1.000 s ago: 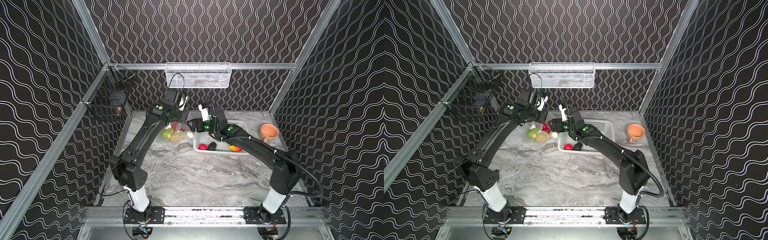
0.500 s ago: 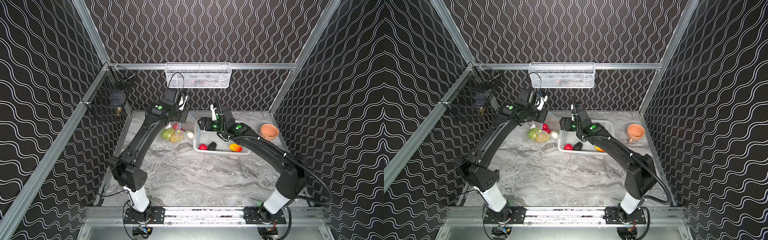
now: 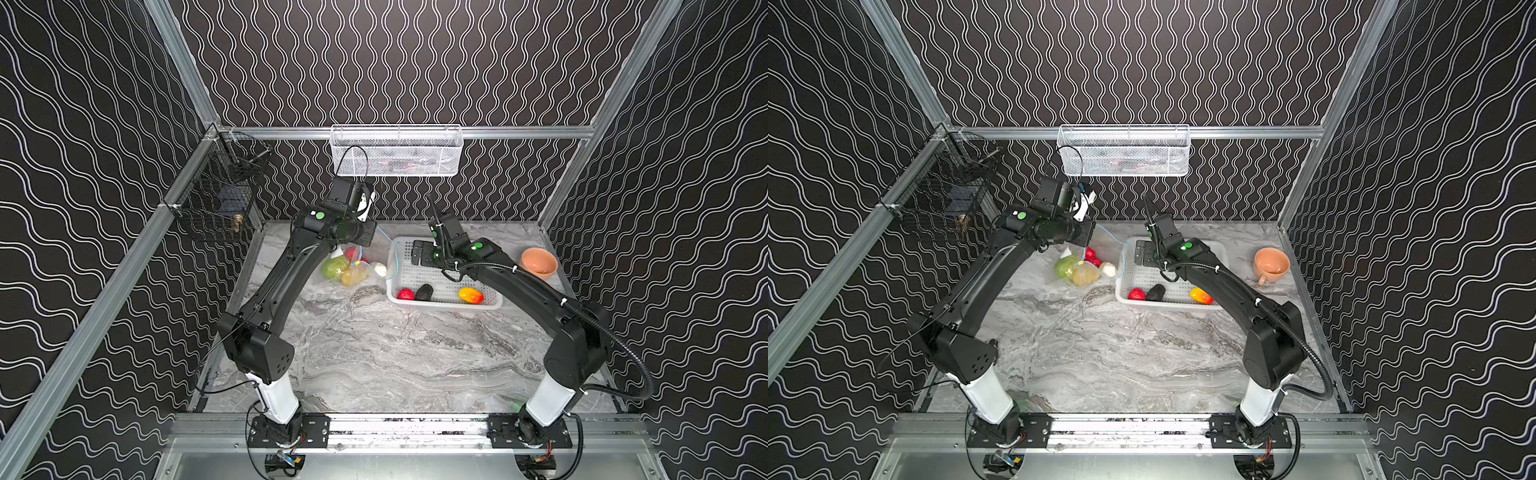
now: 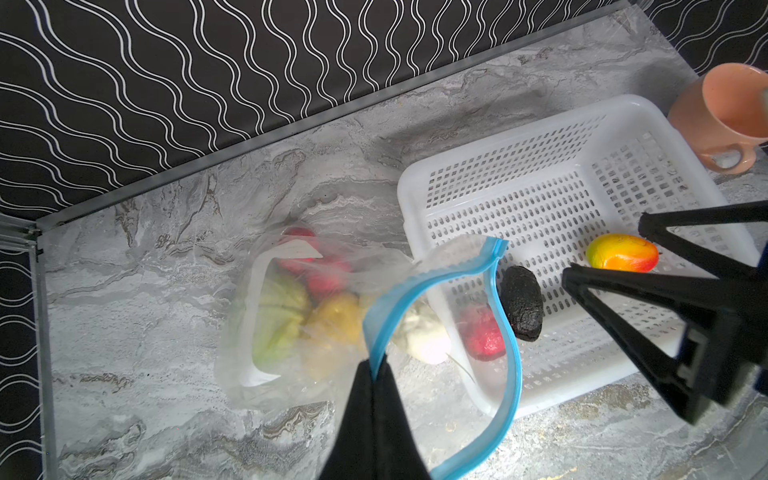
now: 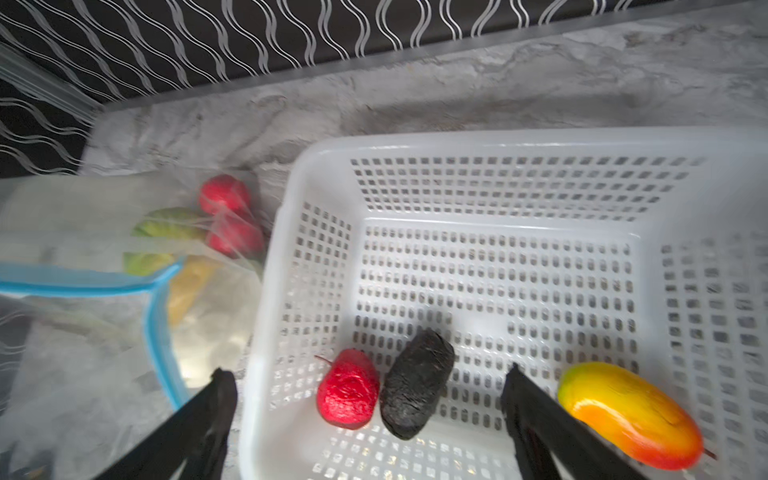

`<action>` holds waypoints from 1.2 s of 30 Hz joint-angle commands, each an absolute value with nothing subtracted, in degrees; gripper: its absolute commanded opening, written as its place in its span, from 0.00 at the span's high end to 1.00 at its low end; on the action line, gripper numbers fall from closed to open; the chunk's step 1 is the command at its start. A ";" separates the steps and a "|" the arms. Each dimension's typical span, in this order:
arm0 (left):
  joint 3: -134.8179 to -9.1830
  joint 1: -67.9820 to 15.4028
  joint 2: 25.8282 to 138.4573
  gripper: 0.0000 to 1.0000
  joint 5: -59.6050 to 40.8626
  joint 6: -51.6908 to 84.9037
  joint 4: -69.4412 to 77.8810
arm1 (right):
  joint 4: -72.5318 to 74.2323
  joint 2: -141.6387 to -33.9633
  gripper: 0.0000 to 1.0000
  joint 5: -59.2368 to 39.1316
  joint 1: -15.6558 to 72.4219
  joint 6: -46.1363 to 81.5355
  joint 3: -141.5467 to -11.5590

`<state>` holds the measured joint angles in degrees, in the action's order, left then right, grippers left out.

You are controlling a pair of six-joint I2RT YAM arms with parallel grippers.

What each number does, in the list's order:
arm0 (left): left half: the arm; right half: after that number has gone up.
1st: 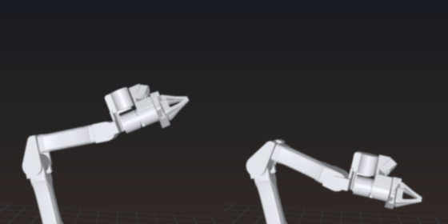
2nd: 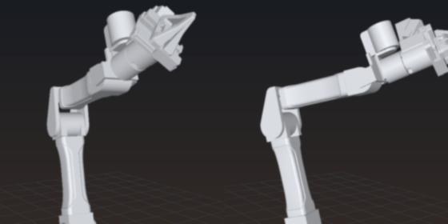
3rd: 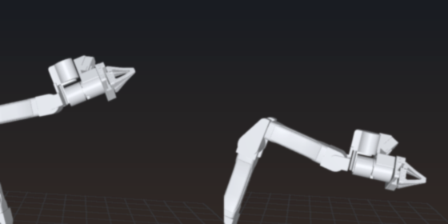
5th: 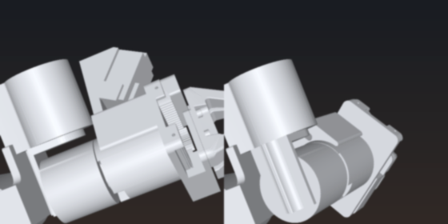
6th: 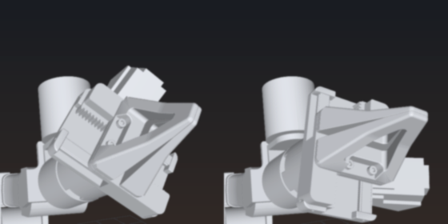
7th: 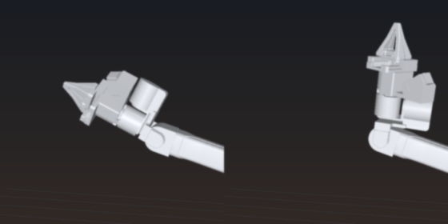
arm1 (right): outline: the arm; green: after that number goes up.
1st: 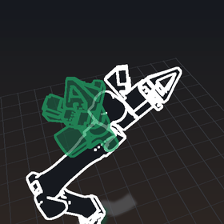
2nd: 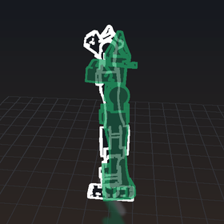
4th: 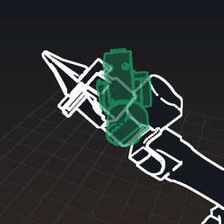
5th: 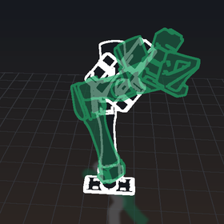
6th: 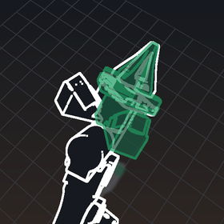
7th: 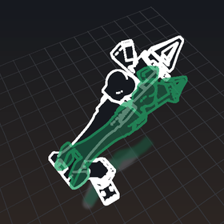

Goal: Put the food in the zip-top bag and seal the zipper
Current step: 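Withdraw the right gripper from the bag to above the basket, then lower the right gripper into the basket around the red beet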

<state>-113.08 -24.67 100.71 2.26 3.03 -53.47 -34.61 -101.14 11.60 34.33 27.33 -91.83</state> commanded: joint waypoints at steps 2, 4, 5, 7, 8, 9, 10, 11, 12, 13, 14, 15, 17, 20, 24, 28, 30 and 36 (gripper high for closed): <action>-113.81 -24.68 101.43 1.00 1.63 3.39 -52.34 | -42.85 -104.03 0.01 13.63 34.28 29.51 -94.30; -114.75 -24.61 101.96 1.00 1.76 3.35 -52.80 | -45.75 -106.19 0.01 14.02 34.28 31.13 -95.77; -114.96 -24.63 102.04 1.00 1.76 3.36 -52.82 | -47.02 -106.96 0.01 13.81 34.28 31.57 -96.48; -114.88 -24.61 101.99 1.00 1.84 3.48 -52.76 | -48.58 -108.30 0.01 12.17 34.28 32.42 -97.38; -114.66 -24.62 101.90 1.00 1.91 3.43 -52.73 | -48.26 -108.37 0.01 10.68 34.28 32.46 -97.18; -114.33 -24.68 101.64 1.00 2.00 3.37 -52.57 | -47.61 -108.37 0.01 8.92 34.28 32.51 -96.83; -113.97 -24.68 101.51 1.00 2.02 3.39 -52.41 | -46.73 -108.37 0.01 6.96 34.26 32.45 -96.39; -113.75 -24.64 101.30 1.00 2.13 3.35 -52.33 | -45.79 -108.37 0.01 5.36 34.28 32.46 -95.88; -113.60 -24.65 101.26 1.00 2.32 3.22 -52.21 | -44.85 -108.37 0.02 3.81 34.28 32.65 -95.48; -113.57 -24.63 101.11 1.00 2.53 3.16 -52.21 | -44.25 -108.37 0.03 2.31 34.28 32.75 -95.32; -113.56 -24.64 101.01 1.00 2.67 3.13 -52.22 | -43.68 -108.37 0.04 1.18 34.27 32.86 -95.36; -113.47 -24.62 100.96 1.00 2.72 3.10 -52.21 | -43.37 -109.20 0.05 0.02 34.28 32.82 -95.49; -113.49 -24.63 100.81 1.00 2.73 3.06 -52.19 | -43.07 -110.94 0.08 -1.36 34.28 33.06 -95.96; -113.69 -24.69 100.89 1.00 2.85 2.78 -52.20 | -42.37 -111.91 0.11 -3.46 34.28 33.45 -95.82; -114.35 -24.66 101.17 1.00 3.56 2.71 -52.56 | -39.49 -111.99 0.21 -4.31 34.28 34.32 -93.65; -113.62 -24.63 100.77 1.00 3.59 2.55 -52.25 | -38.85 -113.24 0.28 -5.06 34.23 34.48 -93.76; -113.39 -24.68 100.64 1.00 3.77 2.46 -52.14 | -38.78 -114.34 0.31 -5.62 34.21 34.63 -94.36; -114.35 -24.61 101.56 1.00 4.58 2.21 -52.47 | -38.19 -117.48 0.37 -7.68 34.06 34.38 -96.09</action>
<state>-113.71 -24.71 101.30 3.88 2.81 -53.54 -39.31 -116.71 -6.28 34.11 33.87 -95.20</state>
